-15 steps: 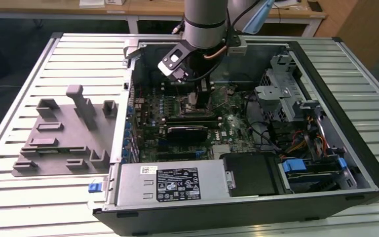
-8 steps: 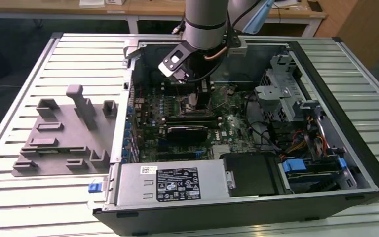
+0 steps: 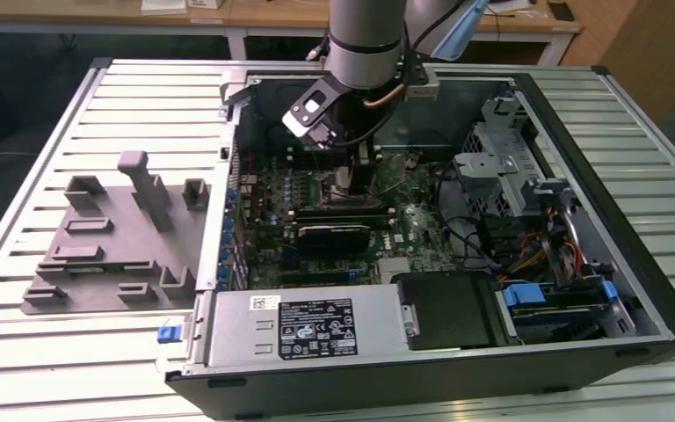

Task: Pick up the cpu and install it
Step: 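Place the cpu into insertion slot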

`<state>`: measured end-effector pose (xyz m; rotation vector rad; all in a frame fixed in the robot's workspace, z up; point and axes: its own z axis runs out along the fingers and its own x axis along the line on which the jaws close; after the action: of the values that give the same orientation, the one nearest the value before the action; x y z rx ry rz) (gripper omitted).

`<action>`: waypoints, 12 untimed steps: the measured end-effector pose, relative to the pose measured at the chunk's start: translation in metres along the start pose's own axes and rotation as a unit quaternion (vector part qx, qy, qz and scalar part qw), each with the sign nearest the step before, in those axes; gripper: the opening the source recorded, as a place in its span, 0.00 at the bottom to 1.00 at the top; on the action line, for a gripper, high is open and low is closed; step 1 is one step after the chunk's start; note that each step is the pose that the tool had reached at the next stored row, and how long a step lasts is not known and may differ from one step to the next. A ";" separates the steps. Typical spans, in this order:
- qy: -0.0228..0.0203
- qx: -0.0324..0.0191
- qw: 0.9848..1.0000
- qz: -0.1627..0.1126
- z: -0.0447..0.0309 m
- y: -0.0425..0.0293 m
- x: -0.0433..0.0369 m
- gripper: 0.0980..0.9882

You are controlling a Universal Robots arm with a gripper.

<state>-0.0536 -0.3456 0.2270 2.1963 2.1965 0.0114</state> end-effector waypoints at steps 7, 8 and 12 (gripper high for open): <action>-0.005 0.000 1.000 -0.009 0.0054 -0.0001 0.0046 0.50; -0.005 0.000 1.000 -0.012 0.0063 -0.0001 0.0047 0.50; -0.006 0.000 1.000 -0.017 0.0099 -0.0002 0.0050 0.50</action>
<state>-0.0535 -0.3408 0.2170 2.1537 2.2265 -0.0012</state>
